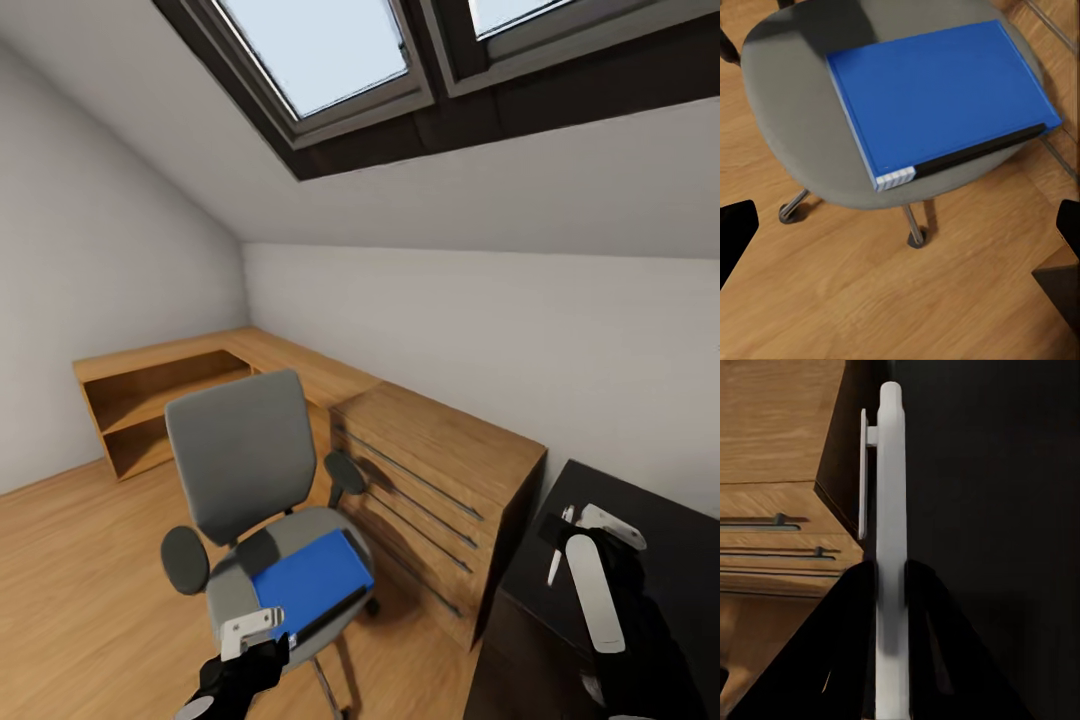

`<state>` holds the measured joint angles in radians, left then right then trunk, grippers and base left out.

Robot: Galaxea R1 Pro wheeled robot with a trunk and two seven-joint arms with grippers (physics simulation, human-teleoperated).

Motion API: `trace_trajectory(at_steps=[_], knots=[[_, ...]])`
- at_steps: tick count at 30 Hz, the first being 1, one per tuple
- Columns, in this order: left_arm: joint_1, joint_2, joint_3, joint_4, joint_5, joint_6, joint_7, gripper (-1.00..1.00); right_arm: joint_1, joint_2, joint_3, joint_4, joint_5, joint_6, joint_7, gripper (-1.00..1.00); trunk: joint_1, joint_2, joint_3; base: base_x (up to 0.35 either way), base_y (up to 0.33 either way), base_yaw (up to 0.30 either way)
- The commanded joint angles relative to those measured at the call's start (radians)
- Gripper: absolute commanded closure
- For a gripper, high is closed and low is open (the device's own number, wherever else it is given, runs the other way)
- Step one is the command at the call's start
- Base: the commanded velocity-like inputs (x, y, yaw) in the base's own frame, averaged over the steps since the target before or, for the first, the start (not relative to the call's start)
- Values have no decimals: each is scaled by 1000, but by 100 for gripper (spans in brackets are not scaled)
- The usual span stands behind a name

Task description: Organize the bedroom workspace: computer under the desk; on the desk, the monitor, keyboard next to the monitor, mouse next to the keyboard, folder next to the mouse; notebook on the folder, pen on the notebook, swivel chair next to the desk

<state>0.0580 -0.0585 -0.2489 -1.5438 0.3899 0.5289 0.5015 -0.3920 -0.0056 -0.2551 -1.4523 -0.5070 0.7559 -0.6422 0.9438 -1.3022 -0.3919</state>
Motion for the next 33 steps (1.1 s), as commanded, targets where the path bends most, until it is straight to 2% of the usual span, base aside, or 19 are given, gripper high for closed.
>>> trace_trajectory(at_steps=[1, 9, 18, 28, 33], knots=[[0, 0, -1, -1, 10, 1, 9, -100, -1, -1, 1, 1, -12, 1, -8, 100, 1, -1, -1, 258, -182, -7], [0, 0, -4, -1, 10, 0, 9, -100, -1, -1, 3, 67, -12, -11, -3, 100, 1, -1, -1, 227, -81, -2], [-1, 0, -3, -6, 10, 2, 9, -100, -1, -3, 4, 118, -10, -32, -3, 100, 1, -1, -1, 50, -7, 0], [0, -1, -3, -11, 10, 1, 12, -100, -8, -33, 4, 245, -9, -34, -5, 100, 1, -1, -1, 3, 0, 0], [0, -1, -3, -12, 10, 0, 12, -100, -18, -54, 4, 309, -7, -63, -5, 100, 1, -1, -1, 0, 0, 0]])
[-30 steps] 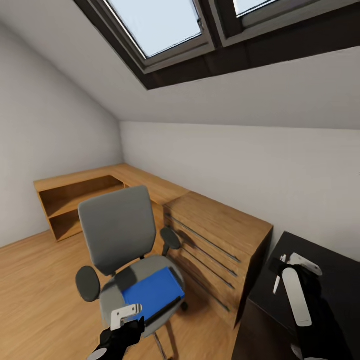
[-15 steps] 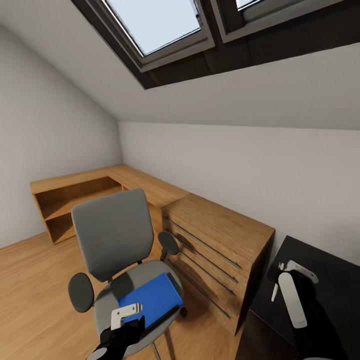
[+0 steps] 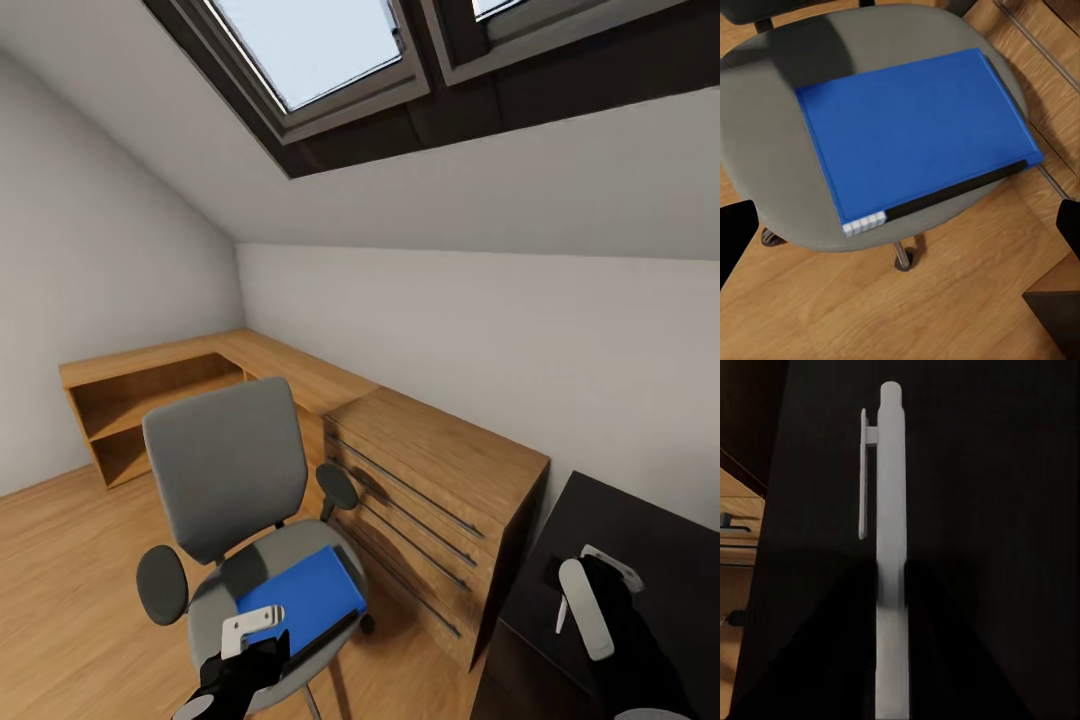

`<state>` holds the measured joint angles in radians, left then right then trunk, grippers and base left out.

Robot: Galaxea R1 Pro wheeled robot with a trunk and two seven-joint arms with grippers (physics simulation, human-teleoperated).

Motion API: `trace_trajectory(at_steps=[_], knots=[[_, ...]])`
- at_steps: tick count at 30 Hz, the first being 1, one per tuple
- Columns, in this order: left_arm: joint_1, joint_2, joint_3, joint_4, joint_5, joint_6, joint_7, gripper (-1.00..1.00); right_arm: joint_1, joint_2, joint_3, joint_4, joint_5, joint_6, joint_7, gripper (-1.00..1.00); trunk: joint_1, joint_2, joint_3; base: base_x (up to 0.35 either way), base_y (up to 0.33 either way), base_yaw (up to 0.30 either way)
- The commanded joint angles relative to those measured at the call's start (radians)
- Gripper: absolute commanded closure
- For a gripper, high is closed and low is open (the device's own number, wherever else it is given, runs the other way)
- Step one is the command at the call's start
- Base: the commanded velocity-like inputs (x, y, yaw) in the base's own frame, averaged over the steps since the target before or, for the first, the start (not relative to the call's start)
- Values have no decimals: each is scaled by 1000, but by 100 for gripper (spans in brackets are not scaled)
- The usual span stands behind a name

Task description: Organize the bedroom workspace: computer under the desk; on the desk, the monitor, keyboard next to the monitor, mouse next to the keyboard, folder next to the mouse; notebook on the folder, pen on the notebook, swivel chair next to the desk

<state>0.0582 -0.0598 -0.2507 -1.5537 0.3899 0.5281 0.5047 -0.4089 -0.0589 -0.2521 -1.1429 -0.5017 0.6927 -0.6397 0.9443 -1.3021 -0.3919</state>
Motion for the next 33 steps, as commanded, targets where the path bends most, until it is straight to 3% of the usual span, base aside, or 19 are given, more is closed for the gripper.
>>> trace_trajectory(at_steps=[1, 10, 15, 32, 33], knots=[[-1, 0, -1, -2, 11, 1, 9, -100, -2, -2, 1, 5, -12, -6, -8, 100, 0, -1, -1, 0, 0, 0], [-1, 0, -2, -3, 11, 1, 9, -100, -19, -8, 1, 60, -4, -60, -9, 100, 0, -1, -1, 0, 0, 0], [0, 0, -2, -3, 11, 1, 9, -100, -71, -25, 2, 177, -2, -123, -9, 100, 0, -1, -1, 0, 0, 0], [0, 0, -2, -3, 11, 1, 8, -100, -82, -33, 6, 198, -1, -137, -11, 100, 0, -1, -1, 0, 0, 0], [0, 0, -2, -3, 11, 1, 8, -100, -82, -33, 7, 198, -1, -137, -11, -100, 0, -1, -1, 0, 0, 0]])
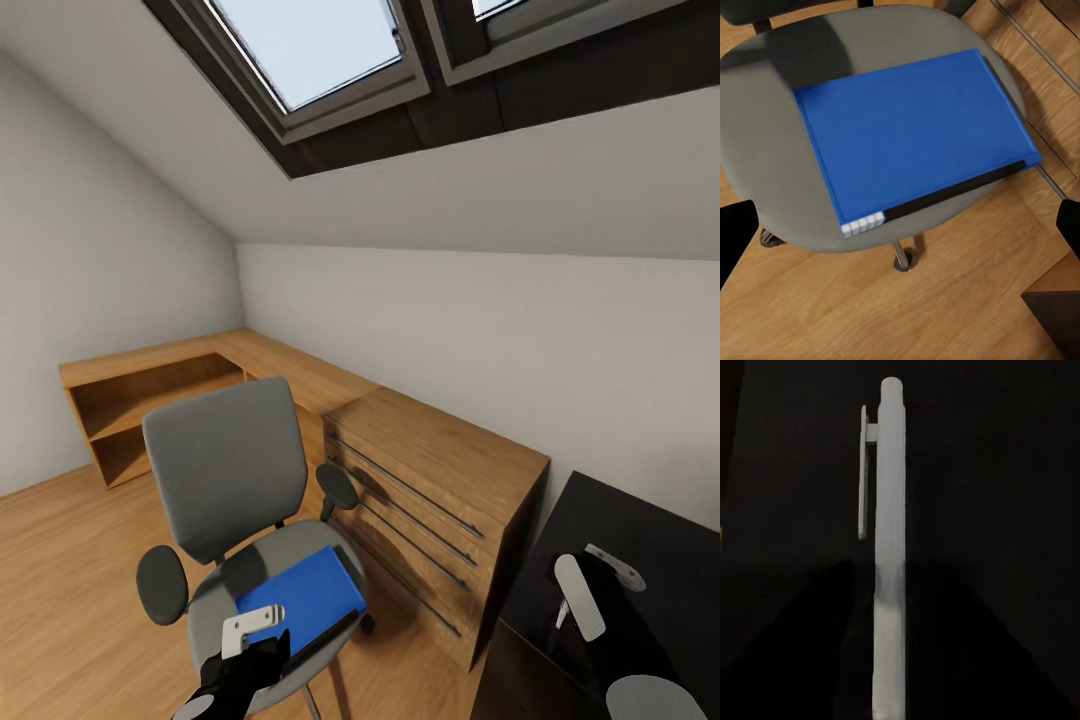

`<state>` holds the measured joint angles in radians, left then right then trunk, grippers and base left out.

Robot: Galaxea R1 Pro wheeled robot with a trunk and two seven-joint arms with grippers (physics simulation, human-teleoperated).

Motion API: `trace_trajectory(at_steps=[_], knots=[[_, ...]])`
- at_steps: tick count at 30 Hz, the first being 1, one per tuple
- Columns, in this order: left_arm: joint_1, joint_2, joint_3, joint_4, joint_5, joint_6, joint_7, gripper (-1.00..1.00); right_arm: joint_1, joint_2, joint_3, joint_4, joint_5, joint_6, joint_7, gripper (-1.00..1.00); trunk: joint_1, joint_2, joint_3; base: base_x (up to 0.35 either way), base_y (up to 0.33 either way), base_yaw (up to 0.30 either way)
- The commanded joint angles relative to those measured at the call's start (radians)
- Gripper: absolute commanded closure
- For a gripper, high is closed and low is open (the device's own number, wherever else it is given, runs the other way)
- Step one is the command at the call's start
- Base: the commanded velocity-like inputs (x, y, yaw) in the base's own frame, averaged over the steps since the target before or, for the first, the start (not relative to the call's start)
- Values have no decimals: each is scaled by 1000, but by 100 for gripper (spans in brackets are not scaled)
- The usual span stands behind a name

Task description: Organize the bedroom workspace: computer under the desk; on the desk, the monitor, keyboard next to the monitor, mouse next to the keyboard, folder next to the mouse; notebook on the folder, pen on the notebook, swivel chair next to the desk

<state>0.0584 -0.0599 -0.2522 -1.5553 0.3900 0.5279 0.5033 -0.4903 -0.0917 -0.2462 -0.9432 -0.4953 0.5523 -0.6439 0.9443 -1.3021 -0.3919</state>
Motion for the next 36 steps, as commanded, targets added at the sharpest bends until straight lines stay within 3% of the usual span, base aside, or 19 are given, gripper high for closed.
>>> trace_trajectory(at_steps=[1, 15, 21, 24, 25, 28, 29, 36], knots=[[0, 0, -1, -2, 10, 1, 9, -100, -1, 0, 1, -2, -8, 3, -7, -100, 0, -1, -1, 0, 0, 0], [0, 0, -1, -2, 11, 1, 9, -100, -1, 1, 3, -8, -8, 3, -10, -100, 0, -1, -1, 0, 0, 0], [0, 0, -1, -2, 12, 1, 9, -100, 0, 6, 3, -87, -10, 3, -12, -100, 0, -1, -1, 0, 0, 0], [-1, 0, -1, -2, 11, 2, 9, -100, 3, 13, 4, -149, -11, 7, -12, -100, 0, -1, -1, 0, 0, 0], [0, 0, -1, -2, 11, 1, 9, -100, 6, 31, 7, -205, -11, 9, -13, -100, 0, -1, -1, 0, 0, 0], [0, 0, -1, -2, 11, 1, 9, -100, 7, 48, 10, -228, -11, 10, -13, -100, 0, -1, -1, 0, 0, 0], [-1, 0, 0, -2, 11, 1, 9, -100, 7, 69, 13, -244, -11, 10, -13, -100, 0, -1, -1, 0, 0, 0], [0, 0, 0, -2, 11, 1, 9, -100, 8, 87, 47, -248, -11, 9, -21, -100, 0, -1, -1, 0, 0, 104]])
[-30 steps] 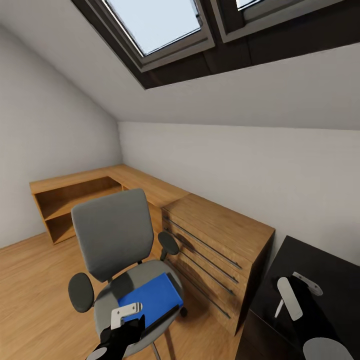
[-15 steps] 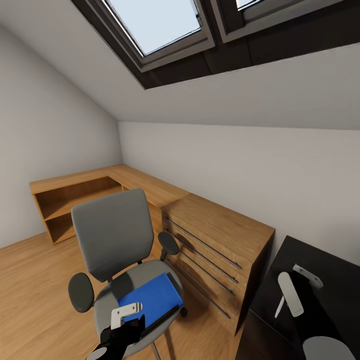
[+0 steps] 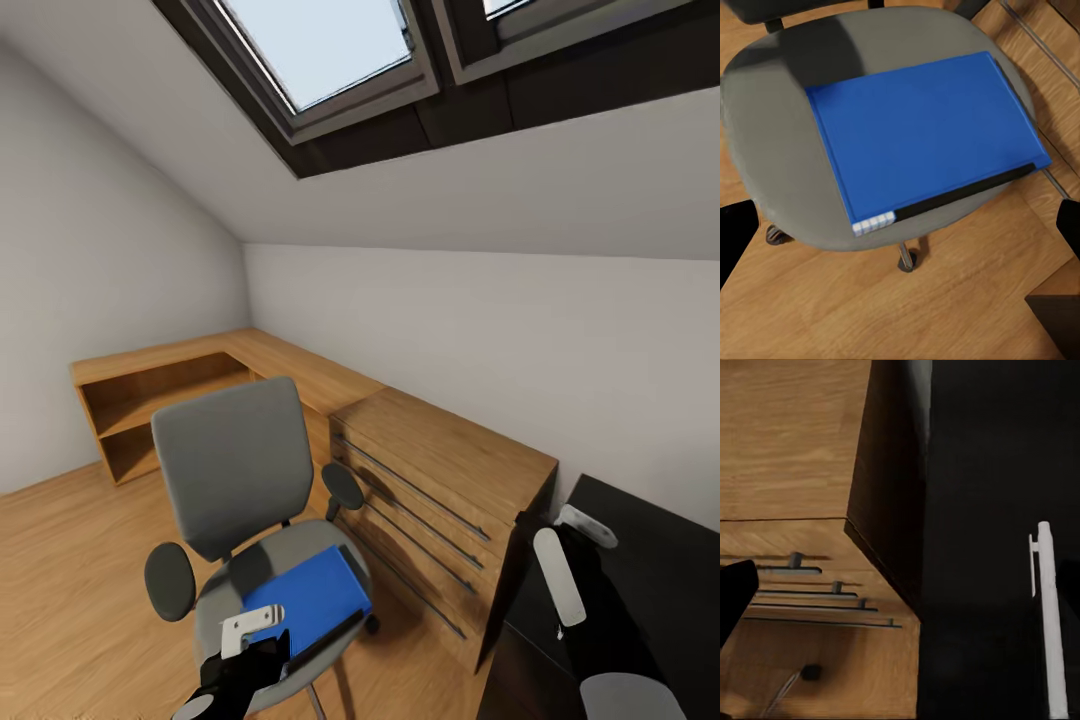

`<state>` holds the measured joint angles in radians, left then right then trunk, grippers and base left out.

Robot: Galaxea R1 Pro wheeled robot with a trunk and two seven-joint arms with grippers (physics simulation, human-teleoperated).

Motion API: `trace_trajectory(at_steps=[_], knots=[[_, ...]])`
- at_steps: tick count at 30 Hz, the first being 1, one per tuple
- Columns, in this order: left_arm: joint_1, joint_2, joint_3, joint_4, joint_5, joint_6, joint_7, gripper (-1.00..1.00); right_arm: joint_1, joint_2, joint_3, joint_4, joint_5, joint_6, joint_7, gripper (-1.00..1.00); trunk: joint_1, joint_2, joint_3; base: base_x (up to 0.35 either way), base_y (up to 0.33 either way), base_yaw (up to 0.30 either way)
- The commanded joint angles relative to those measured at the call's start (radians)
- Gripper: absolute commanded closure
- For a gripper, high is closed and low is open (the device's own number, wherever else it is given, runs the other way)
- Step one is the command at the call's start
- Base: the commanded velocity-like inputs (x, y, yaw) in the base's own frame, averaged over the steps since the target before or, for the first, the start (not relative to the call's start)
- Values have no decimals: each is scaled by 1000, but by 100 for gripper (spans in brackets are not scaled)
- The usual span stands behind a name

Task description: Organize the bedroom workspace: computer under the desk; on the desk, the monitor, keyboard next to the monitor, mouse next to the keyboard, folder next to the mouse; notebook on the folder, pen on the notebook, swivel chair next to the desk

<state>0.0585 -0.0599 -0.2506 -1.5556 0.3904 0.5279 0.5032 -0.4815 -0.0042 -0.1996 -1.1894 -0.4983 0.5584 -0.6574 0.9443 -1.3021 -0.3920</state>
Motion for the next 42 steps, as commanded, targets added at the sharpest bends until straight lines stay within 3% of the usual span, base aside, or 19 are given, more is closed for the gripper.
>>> trace_trajectory(at_steps=[1, 5, 20, 22, 25, 26, 37, 42], knots=[[-1, 0, -1, -1, 10, 1, 9, -100, 0, 0, 10, -1, -8, 3, -10, -100, 0, -1, -1, 0, 0, 222], [-1, 0, 1, -1, 11, 1, 9, -100, -1, 2, 67, 3, -9, 0, -34, -100, 0, -1, -1, 0, 0, 250], [-1, 2, 7, -1, 11, 2, 9, -100, 0, 24, 186, 54, -9, -4, -52, -100, 0, -1, -1, 0, 0, 277], [-1, 2, 24, 0, 12, 3, 10, -100, 0, 24, 228, 61, -9, -5, -52, -100, 0, -1, -1, 0, 0, 281], [0, 2, 45, 0, 13, 3, 10, -100, 0, 25, 249, 65, -10, -8, -52, -100, 0, -1, -1, 0, 0, 281], [-1, 1, 69, 0, 14, 4, 9, -100, 0, 25, 267, 75, -10, -16, -52, -100, 0, -1, -1, 0, 0, 281], [0, 0, 91, 0, 15, 4, 9, -100, 0, 26, 339, 103, -11, -48, -51, -100, 0, -1, -1, 0, 0, 281], [0, 0, 92, 0, 15, 4, 9, -100, 0, 27, 351, 105, -11, -52, -51, -100, 19, -36, -17, 0, 0, 281]])
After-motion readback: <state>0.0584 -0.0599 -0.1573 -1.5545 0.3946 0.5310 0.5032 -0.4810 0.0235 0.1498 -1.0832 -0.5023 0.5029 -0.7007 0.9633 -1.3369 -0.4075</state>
